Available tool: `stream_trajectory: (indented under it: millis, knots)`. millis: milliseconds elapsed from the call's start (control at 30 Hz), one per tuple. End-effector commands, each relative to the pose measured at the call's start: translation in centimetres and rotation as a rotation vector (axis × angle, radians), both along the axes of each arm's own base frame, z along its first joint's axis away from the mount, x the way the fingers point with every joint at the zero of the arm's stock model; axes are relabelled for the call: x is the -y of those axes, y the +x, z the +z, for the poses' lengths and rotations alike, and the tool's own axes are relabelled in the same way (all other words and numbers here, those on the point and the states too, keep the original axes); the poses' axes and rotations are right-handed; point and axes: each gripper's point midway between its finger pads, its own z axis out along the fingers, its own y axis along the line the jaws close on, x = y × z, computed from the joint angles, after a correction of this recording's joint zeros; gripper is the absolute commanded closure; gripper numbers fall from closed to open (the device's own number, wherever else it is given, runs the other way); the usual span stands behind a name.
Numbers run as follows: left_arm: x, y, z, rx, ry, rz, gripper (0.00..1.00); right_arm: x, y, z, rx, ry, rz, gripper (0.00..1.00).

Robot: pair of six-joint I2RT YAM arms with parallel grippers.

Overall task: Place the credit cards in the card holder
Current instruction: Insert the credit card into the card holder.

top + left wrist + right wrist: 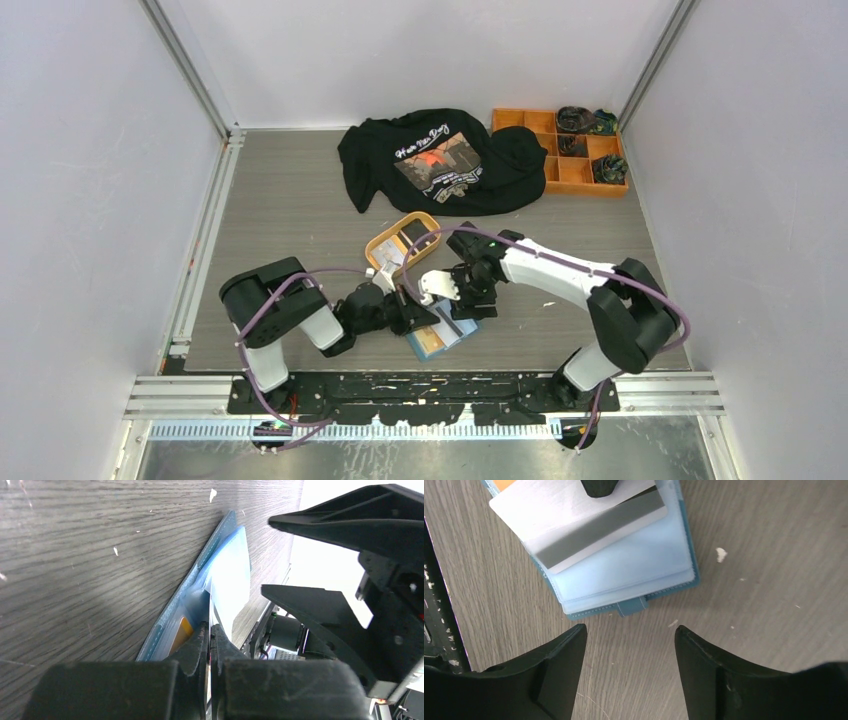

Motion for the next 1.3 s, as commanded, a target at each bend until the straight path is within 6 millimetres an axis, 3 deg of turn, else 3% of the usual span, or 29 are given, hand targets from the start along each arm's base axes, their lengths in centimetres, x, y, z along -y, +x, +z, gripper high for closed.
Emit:
stream_trajectory:
  millis: [0, 67, 300, 533, 667, 800, 1100, 1267]
  knots:
    - [-1.3, 0.1, -2.9, -0.002, 0.119, -0.002, 1.00, -1.3, 1.1, 3.4, 0.075, 0.102, -0.016, 0.30]
    - [-1.3, 0.1, -2.9, -0.003, 0.117, -0.004, 1.00, -2.0, 0.2, 3.8, 0.040, 0.147, -0.001, 0.31]
    - [-1.2, -0.1, -3.4, -0.031, 0.120, -0.015, 1.00, -5.2, -5.7, 5.3, -0.125, 0.331, 0.203, 0.44]
    - [-1.6, -0.7, -3.6, -0.077, 0.110, -0.007, 0.98, -7.6, -8.1, 3.8, -0.121, 0.278, 0.306, 0.71]
    - [-1.6, -0.6, -3.8, -0.077, 0.124, -0.006, 0.94, -9.4, -7.4, 2.4, -0.011, 0.230, 0.276, 0.79]
    - [-1.5, -0.6, -3.9, -0.082, 0.122, -0.009, 0.91, -10.1, -6.9, 0.9, 0.065, 0.171, 0.269, 0.81]
    - [-1.5, -0.7, -3.8, -0.079, 0.119, -0.013, 0.86, -9.9, -6.1, -0.8, 0.131, 0.097, 0.270, 0.82]
    - [-1.5, -0.7, -3.8, -0.081, 0.118, -0.011, 0.80, -9.5, -5.3, -0.7, 0.171, 0.066, 0.265, 0.82]
